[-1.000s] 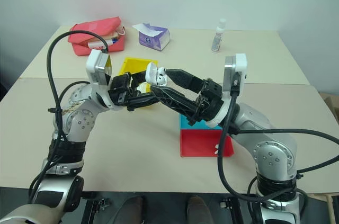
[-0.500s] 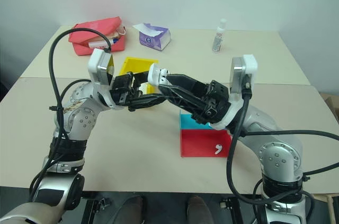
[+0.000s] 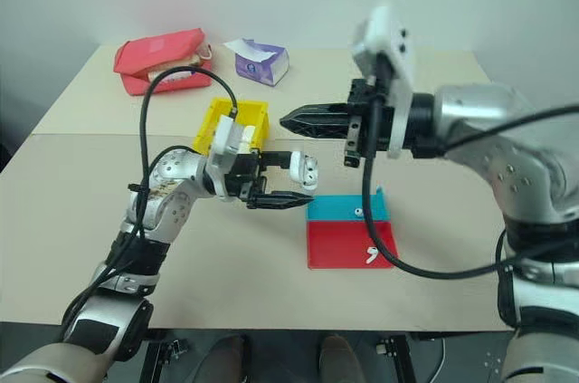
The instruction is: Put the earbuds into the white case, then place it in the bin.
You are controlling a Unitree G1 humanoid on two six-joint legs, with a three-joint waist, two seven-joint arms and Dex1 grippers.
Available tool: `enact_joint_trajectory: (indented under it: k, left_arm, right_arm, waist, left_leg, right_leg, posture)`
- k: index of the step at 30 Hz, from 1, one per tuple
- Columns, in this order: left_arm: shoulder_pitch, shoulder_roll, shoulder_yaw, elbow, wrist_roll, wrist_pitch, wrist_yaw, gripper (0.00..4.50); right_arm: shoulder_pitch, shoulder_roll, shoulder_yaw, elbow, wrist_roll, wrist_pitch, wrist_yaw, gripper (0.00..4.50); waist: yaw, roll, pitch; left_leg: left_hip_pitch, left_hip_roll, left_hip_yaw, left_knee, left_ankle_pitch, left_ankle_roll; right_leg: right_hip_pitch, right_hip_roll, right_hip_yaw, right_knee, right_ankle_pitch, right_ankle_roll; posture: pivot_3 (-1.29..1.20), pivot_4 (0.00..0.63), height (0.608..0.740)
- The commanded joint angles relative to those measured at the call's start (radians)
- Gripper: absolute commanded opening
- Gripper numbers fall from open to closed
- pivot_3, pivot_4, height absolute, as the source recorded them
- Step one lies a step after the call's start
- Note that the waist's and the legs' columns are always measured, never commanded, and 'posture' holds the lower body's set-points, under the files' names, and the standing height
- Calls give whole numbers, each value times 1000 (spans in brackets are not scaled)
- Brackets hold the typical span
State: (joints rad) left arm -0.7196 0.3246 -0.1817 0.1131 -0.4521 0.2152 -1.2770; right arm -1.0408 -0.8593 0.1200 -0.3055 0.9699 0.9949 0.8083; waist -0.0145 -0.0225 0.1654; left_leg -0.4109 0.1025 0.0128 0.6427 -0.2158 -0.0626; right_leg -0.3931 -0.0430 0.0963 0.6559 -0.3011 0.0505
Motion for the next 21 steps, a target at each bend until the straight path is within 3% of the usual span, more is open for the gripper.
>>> enact_joint_trajectory:
  k: [1, 5, 8, 17, 21]
  left_arm:
    - [-22, -21, -4, 10, 49, -72, 32, 2859]
    - [-16, -34, 24, -1, 59, -82, 83, 2859]
    - [-1, -36, 60, -17, 75, -123, 148, 2859]
    - [133, -30, 132, -214, 42, -80, 306, 2859]
    - [175, -1, 110, -252, 51, -43, 312, 2859]
  right_arm:
    - [-98, -21, 113, 2, -93, 61, 98, 40]
    - [-91, -71, 181, -43, -168, 48, 210, 40]
    - [-21, -105, 150, -48, -182, 36, 246, 40]
    - [128, -9, -35, 15, -202, 55, 72, 40]
    - [118, -2, -100, -47, -133, 60, 114, 40]
  waist:
    - [2, 0, 0]
    - [16, 0, 0]
    - [26, 0, 0]
    - [24, 1, 0]
    - [27, 1, 0]
  left_leg:
    - [-1, 0, 0, 0, 0, 0]
    - [-8, 0, 0, 1, 0, 1]
    - [-13, 0, 0, 3, 0, 1]
    - [-11, 0, 0, 4, 0, 1]
    - [-11, 0, 0, 4, 0, 1]
  right_leg:
    - [0, 0, 0, 0, 0, 0]
    - [-6, 0, -1, 0, 0, 0]
    - [-12, 0, -1, 1, 0, 0]
    - [-11, 0, 0, 3, 0, 0]
    - [-11, 0, 0, 4, 0, 0]
  posture:
    - [0, 150, 740]
    - [0, 150, 740]
    - [0, 150, 740]
    - [0, 150, 740]
    - [0, 150, 740]
